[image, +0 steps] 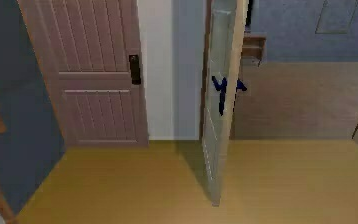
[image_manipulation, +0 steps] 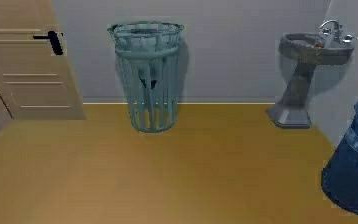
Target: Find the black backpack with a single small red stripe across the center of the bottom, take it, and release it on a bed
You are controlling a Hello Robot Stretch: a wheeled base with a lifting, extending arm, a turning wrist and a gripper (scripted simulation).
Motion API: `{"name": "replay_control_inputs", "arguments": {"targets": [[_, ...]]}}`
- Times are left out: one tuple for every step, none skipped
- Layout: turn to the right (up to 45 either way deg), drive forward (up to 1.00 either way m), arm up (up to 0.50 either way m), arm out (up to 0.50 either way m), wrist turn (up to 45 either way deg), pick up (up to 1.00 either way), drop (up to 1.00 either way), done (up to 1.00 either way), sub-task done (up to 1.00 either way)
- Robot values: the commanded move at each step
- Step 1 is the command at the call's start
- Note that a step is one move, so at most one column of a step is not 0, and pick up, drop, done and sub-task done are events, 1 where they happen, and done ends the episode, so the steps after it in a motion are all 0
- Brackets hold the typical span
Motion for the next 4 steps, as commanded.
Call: {"name": "replay_control_inputs", "arguments": {"targets": [[-33.0,0.0,0.0,0.0,0.0,0.0,0.0,0.0,0.0],[0.0,1.0,0.0,0.0,0.0,0.0,0.0,0.0,0.0],[-6.0,0.0,0.0,0.0,0.0,0.0,0.0,0.0,0.0],[0.0,0.8,0.0,0.0,0.0,0.0,0.0,0.0,0.0]]}}
